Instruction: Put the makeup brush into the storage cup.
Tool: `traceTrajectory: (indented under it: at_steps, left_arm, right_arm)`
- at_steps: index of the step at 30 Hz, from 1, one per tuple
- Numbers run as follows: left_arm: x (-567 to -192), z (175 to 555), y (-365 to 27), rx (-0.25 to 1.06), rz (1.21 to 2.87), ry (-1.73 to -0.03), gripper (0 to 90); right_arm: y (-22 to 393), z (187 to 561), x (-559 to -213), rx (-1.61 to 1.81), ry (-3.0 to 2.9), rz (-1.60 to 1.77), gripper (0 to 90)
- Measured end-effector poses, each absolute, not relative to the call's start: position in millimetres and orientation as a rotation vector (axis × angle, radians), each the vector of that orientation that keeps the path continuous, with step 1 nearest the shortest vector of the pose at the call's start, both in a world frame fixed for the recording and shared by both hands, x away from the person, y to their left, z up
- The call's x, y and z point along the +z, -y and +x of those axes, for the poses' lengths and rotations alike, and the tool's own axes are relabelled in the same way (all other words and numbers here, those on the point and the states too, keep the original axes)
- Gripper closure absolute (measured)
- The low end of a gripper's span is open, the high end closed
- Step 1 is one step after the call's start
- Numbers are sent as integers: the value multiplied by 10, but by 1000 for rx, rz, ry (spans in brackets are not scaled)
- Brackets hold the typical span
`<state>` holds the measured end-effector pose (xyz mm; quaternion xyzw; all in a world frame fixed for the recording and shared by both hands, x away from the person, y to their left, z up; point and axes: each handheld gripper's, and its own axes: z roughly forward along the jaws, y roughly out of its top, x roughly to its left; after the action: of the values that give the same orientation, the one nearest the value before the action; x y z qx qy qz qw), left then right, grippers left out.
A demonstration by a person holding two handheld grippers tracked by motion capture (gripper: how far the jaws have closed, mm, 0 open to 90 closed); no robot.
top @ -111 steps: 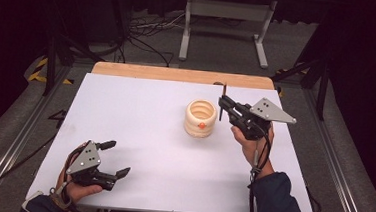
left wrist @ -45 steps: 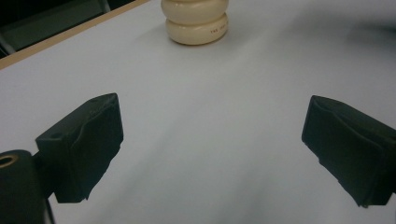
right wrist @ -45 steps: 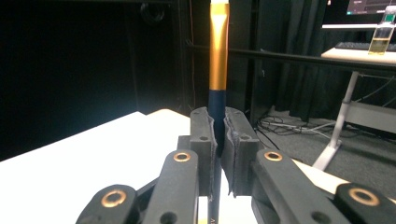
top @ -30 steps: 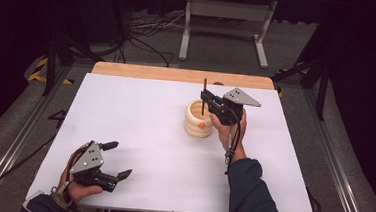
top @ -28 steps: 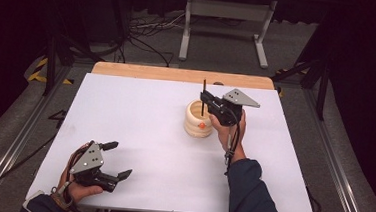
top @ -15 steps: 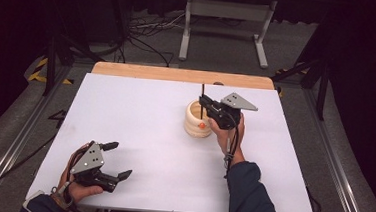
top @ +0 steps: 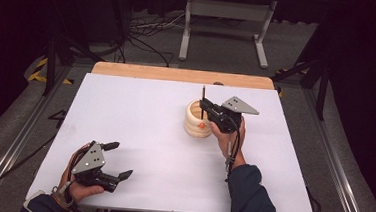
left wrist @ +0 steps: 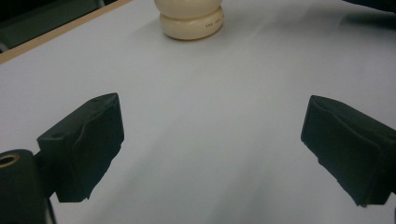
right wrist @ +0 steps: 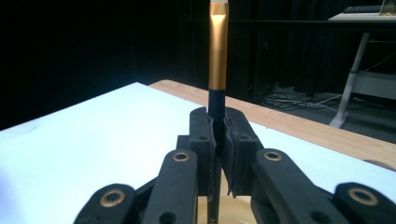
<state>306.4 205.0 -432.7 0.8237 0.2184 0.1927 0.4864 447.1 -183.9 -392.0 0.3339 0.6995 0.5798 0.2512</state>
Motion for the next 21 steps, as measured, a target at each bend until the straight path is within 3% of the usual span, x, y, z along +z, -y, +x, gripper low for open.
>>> traceTrajectory:
  at_steps: [21]
  left_arm:
    - [-4325, 3059, -2056, 477, 2008, -534, 68]
  right_arm:
    - [1867, 4435, -3939, 1544, -1906, 902, 831]
